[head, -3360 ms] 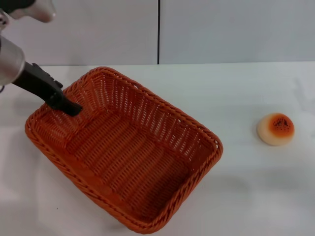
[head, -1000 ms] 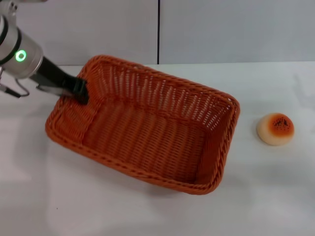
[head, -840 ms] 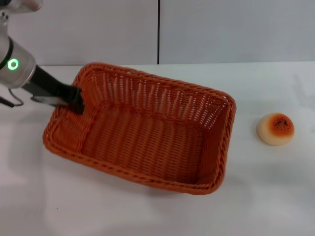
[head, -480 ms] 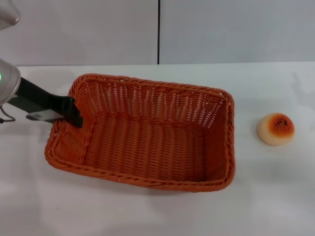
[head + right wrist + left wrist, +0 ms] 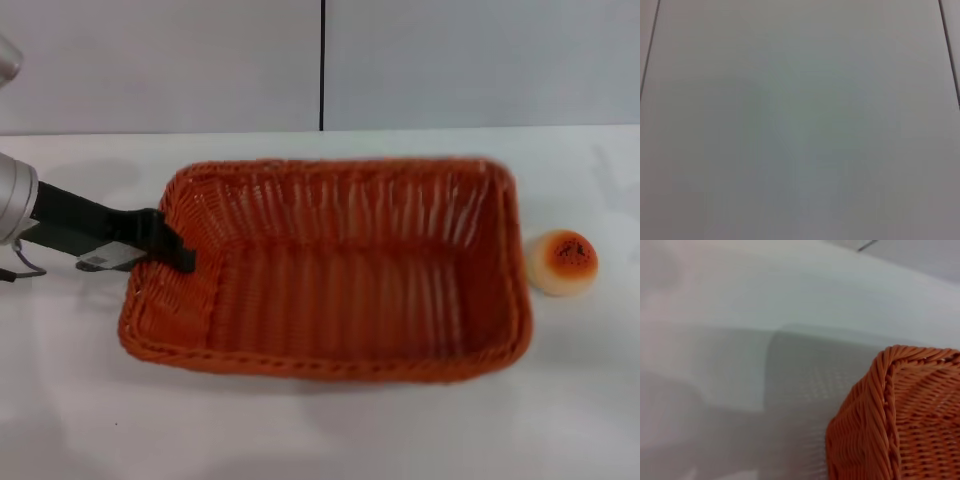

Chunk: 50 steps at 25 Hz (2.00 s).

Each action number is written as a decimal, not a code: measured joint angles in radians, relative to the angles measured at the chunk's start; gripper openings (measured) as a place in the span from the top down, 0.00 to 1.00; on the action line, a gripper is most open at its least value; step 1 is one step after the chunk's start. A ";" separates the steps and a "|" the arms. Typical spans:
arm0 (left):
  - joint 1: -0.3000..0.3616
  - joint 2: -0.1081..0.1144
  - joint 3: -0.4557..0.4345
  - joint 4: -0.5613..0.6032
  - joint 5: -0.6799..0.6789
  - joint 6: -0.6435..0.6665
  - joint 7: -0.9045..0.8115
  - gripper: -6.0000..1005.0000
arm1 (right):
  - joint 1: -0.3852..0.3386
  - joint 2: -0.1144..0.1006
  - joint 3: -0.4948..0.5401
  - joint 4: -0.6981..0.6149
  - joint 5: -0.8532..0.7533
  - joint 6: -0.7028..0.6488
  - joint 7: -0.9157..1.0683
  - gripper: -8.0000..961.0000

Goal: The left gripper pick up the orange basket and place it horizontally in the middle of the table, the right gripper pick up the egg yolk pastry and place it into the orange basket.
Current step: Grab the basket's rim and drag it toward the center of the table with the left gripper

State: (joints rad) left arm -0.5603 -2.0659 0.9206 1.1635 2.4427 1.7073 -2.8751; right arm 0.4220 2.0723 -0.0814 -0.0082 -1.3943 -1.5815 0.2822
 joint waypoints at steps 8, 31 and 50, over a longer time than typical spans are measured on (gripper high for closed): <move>0.082 -0.003 0.057 0.017 -0.095 -0.092 -0.001 0.85 | -0.008 0.000 -0.002 -0.002 0.000 0.002 0.000 0.44; 0.126 0.001 0.159 0.104 -0.136 -0.160 0.001 0.82 | -0.008 -0.001 -0.004 -0.018 -0.001 0.025 0.000 0.45; 0.133 0.009 -0.120 0.020 -0.202 -0.114 0.162 0.27 | -0.020 -0.001 -0.005 -0.026 -0.008 0.022 0.007 0.46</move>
State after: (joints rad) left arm -0.4277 -2.0565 0.8008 1.1838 2.2404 1.5935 -2.7132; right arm 0.4022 2.0715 -0.0869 -0.0339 -1.4023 -1.5591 0.2892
